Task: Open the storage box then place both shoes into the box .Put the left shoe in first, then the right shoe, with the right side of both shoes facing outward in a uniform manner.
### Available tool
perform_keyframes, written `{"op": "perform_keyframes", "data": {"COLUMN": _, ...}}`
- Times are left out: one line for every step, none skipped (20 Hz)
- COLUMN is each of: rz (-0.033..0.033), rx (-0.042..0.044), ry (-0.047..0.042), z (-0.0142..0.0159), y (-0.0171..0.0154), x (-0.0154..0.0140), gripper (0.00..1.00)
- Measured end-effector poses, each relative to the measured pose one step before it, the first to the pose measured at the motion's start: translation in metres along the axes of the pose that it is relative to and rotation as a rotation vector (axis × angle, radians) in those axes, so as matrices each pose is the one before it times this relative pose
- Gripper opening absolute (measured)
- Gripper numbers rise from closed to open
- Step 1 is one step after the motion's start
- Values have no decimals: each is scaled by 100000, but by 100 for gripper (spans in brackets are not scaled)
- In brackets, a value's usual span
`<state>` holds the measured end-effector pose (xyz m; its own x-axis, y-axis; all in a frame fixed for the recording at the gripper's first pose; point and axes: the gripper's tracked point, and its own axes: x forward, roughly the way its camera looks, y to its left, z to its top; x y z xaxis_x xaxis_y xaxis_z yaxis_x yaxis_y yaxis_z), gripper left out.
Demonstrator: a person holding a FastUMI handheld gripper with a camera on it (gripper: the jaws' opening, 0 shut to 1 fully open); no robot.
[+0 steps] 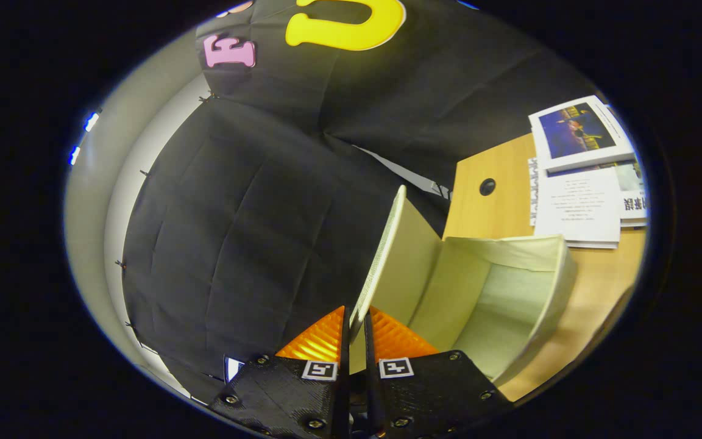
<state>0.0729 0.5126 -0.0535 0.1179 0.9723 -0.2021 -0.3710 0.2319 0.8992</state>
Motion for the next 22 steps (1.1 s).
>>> {"op": "perform_keyframes", "data": {"rz": 101, "rx": -2017, "ry": 1038, "z": 234, "y": 815, "x": 1248, "gripper": 10}}
{"op": "perform_keyframes", "data": {"rz": 741, "rx": -1074, "ry": 868, "z": 31, "y": 829, "x": 1222, "gripper": 11}}
{"op": "perform_keyframes", "data": {"rz": 375, "rx": -333, "ry": 1486, "z": -30, "y": 766, "x": 1449, "gripper": 11}}
{"op": "perform_keyframes", "data": {"rz": -484, "rx": -335, "ry": 1333, "z": -59, "y": 487, "x": 1360, "gripper": 11}}
{"op": "perform_keyframes", "data": {"rz": -296, "rx": -443, "ry": 1175, "z": -276, "y": 192, "x": 1273, "gripper": 11}}
{"op": "perform_keyframes", "data": {"rz": -135, "rx": -229, "ry": 754, "z": -22, "y": 292, "x": 1310, "gripper": 11}}
{"op": "perform_keyframes", "data": {"rz": -761, "rx": -569, "ry": 1138, "z": -254, "y": 219, "x": 1324, "gripper": 11}}
{"op": "perform_keyframes", "data": {"rz": -666, "rx": -602, "ry": 848, "z": -248, "y": 339, "x": 1050, "gripper": 11}}
{"op": "perform_keyframes", "data": {"rz": -323, "rx": -153, "ry": 964, "z": -186, "y": 295, "x": 961, "gripper": 11}}
{"op": "perform_keyframes", "data": {"rz": -374, "rx": -253, "ry": 1238, "z": -360, "y": 308, "x": 900, "gripper": 11}}
{"op": "perform_keyframes", "data": {"rz": -321, "rx": -319, "ry": 740, "z": -241, "y": 215, "x": 623, "gripper": 11}}
{"op": "perform_keyframes", "data": {"rz": -818, "rx": -408, "ry": 178, "z": -96, "y": 142, "x": 502, "gripper": 11}}
{"op": "perform_keyframes", "data": {"rz": -1534, "rx": -482, "ry": -244, "z": 94, "y": -64, "x": 240, "gripper": 11}}
{"op": "perform_keyframes", "data": {"rz": -886, "rx": -335, "ry": -485, "z": -115, "y": -5, "x": -412, "gripper": 11}}
{"op": "perform_keyframes", "data": {"rz": -521, "rx": -1742, "ry": -2774, "z": 742, "y": -94, "x": -567, "gripper": 11}}
{"op": "perform_keyframes", "data": {"rz": -744, "rx": -3296, "ry": -2401, "z": 267, "y": -556, "x": -387, "gripper": 22}}
{"op": "perform_keyframes", "data": {"rz": -1863, "rx": -3223, "ry": -1246, "z": 458, "y": -771, "x": -402, "gripper": 33}}
{"op": "perform_keyframes", "data": {"rz": -2332, "rx": -3063, "ry": -876, "z": 435, "y": -609, "x": -793, "gripper": 50}}
{"op": "perform_keyframes", "data": {"rz": -3293, "rx": -3197, "ry": -561, "z": 287, "y": -766, "x": -734, "gripper": 68}}
{"op": "perform_keyframes", "data": {"rz": -4250, "rx": -3396, "ry": -321, "z": 126, "y": -705, "x": -956, "gripper": 91}}
{"op": "perform_keyframes", "data": {"rz": -3659, "rx": -2611, "ry": -624, "z": 371, "y": -776, "x": -1749, "gripper": 96}}
{"op": "perform_keyframes", "data": {"rz": -2964, "rx": -1342, "ry": -1335, "z": -14, "y": -578, "x": -1054, "gripper": 96}}
